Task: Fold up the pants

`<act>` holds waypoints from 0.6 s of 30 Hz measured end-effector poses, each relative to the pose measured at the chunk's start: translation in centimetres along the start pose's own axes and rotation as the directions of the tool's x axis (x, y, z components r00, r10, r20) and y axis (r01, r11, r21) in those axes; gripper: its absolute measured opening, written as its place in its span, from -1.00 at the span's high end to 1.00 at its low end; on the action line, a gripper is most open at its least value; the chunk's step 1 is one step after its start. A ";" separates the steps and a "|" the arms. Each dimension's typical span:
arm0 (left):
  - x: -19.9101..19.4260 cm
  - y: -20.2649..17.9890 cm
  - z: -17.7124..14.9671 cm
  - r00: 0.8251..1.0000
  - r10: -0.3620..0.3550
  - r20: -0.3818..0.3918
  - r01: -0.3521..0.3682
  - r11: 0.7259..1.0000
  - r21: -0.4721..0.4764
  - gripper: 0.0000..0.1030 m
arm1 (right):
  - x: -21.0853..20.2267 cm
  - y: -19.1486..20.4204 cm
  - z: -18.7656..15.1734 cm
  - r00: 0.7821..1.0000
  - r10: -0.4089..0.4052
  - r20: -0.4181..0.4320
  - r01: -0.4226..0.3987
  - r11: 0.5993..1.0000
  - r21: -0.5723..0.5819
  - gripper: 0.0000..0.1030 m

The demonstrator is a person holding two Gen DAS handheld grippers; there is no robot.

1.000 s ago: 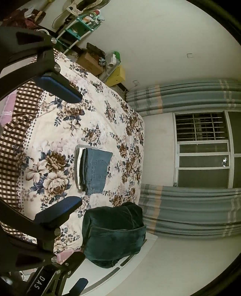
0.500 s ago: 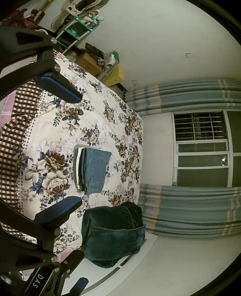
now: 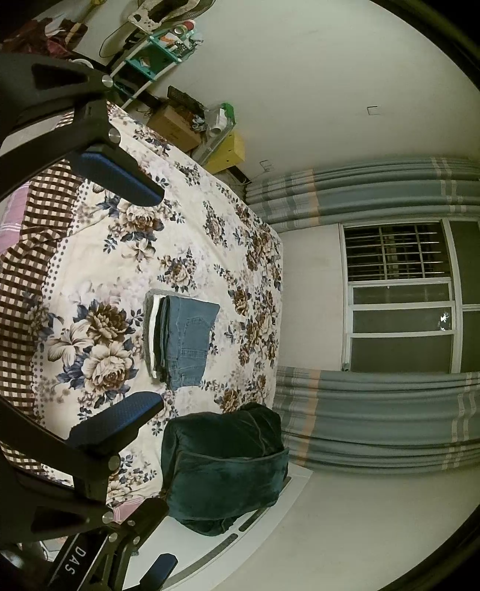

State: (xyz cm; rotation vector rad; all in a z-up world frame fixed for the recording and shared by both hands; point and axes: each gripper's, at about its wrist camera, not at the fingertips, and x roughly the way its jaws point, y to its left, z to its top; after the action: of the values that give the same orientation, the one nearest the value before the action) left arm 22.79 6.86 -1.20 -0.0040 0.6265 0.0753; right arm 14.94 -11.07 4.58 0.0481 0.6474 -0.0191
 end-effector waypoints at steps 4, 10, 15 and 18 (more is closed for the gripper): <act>0.0 0.0 0.0 1.000 0.000 0.000 0.000 1.000 0.001 -1.00 | -0.1 0.1 -0.1 1.000 0.001 0.001 -0.001 1.000 -0.001 -1.00; 0.1 0.0 0.2 1.000 -0.001 0.002 0.001 1.000 0.001 -1.00 | 0.1 -0.1 0.2 1.000 0.003 0.004 -0.003 1.000 -0.004 -1.00; 0.1 0.0 0.1 1.000 0.000 0.002 0.000 1.000 0.000 -1.00 | 0.3 -0.2 0.4 1.000 0.002 0.007 -0.002 1.000 -0.005 -1.00; 0.1 0.0 0.1 1.000 0.000 0.003 0.000 1.000 0.001 -1.00 | 0.3 -0.2 0.8 1.000 0.002 0.007 -0.002 1.000 -0.005 -1.00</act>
State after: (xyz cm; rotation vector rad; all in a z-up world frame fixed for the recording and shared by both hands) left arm 22.90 6.82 -1.20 -0.0031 0.6234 0.0746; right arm 15.62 -11.31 5.06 0.0435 0.6402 -0.0160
